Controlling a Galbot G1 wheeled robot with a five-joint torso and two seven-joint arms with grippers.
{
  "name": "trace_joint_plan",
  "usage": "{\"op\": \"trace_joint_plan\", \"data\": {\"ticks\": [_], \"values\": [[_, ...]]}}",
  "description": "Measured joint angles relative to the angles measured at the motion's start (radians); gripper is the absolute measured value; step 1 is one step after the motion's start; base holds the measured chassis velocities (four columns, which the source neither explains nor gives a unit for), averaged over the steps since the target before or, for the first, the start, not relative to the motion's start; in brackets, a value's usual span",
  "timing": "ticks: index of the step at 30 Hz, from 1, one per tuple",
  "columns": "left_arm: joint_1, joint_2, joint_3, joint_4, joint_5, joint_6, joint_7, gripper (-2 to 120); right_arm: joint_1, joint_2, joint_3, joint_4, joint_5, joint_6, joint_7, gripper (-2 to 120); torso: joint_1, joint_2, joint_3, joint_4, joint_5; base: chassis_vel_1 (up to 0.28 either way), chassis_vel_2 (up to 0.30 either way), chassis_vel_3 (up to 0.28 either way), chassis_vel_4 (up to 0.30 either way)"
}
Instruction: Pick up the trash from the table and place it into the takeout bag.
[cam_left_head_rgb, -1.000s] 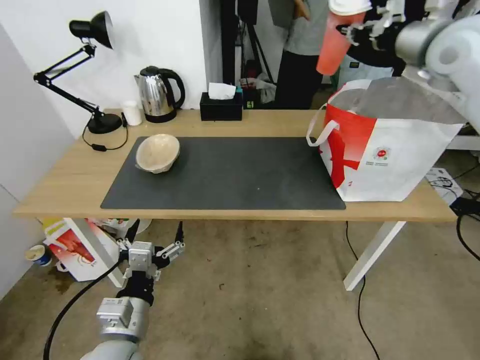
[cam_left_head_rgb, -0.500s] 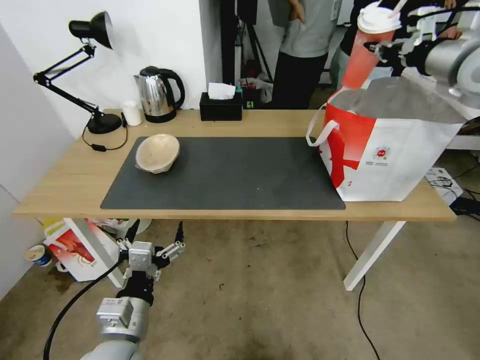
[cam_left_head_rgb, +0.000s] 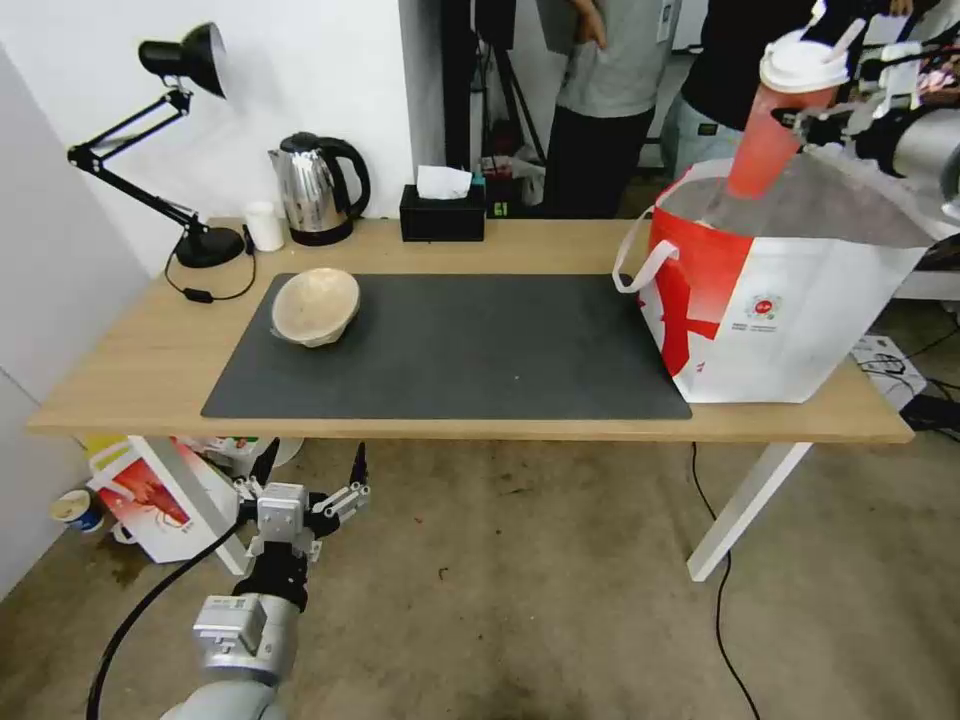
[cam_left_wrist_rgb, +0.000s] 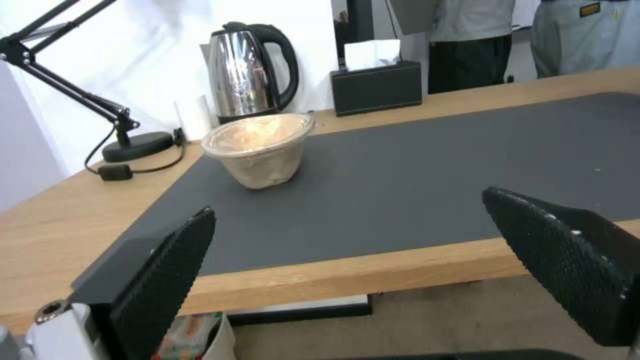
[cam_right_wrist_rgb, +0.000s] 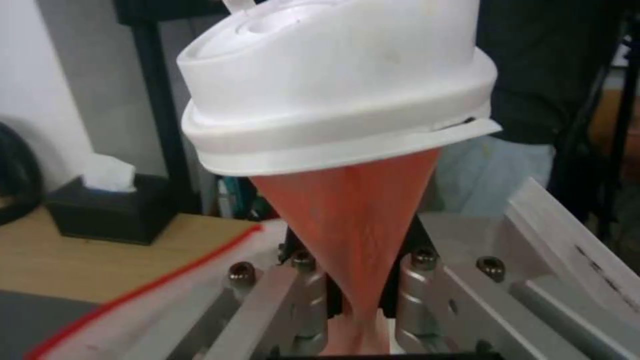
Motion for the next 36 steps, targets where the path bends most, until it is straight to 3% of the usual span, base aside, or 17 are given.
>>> {"op": "trace_joint_plan", "data": {"ticks": [16,36], "values": [[0.0,0.0,0.0,0.0,0.0,0.0,0.0,100,-0.006,0.034,0.001,-0.161,-0.07,0.022,-0.02,7,0.0,0.0,0.0,-0.0001,0.0,0.0,0.0,0.0,0.0],[0.0,0.0,0.0,0.0,0.0,0.0,0.0,100,-0.028,0.059,-0.009,-0.206,-0.126,0.032,-0.02,7,0.0,0.0,0.0,-0.0001,0.0,0.0,0.0,0.0,0.0]]}}
